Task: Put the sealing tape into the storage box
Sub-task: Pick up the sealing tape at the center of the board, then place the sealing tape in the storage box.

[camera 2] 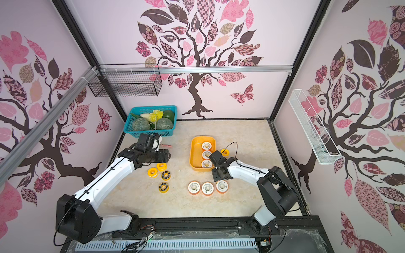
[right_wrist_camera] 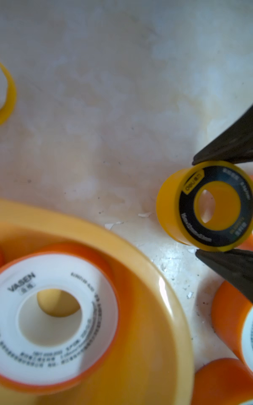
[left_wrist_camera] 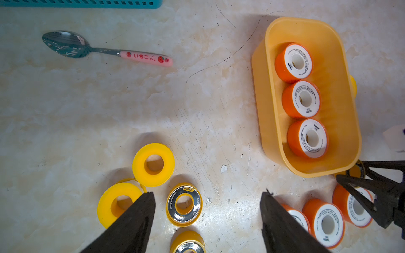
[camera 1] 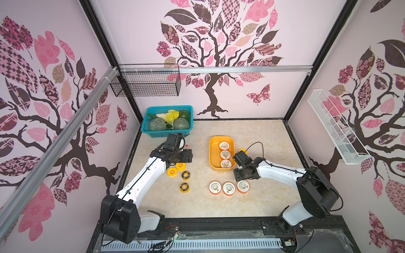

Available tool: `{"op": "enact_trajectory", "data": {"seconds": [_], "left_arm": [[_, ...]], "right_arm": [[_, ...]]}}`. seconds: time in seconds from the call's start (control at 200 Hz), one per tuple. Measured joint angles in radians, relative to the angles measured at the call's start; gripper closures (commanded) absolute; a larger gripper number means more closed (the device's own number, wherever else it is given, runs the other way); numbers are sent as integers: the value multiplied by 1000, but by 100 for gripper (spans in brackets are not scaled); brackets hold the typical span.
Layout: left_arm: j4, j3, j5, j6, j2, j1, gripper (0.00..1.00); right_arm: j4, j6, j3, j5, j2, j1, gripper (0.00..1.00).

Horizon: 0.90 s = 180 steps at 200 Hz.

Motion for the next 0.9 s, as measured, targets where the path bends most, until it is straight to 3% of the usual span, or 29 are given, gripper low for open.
{"op": "enact_trajectory", "data": {"seconds": [0.3,0.61,0.9], "left_arm": [[0,0,1,0,0,0,20],[0,0,4,0,6,0,20],[0,0,10,0,10,0,20]], "right_arm": [[-68,-19,39,-40,-58,-137,41],[-112,-62,224,-163,-59,-204,41],[-127,-89,464,-309,94,-205,41]]}}
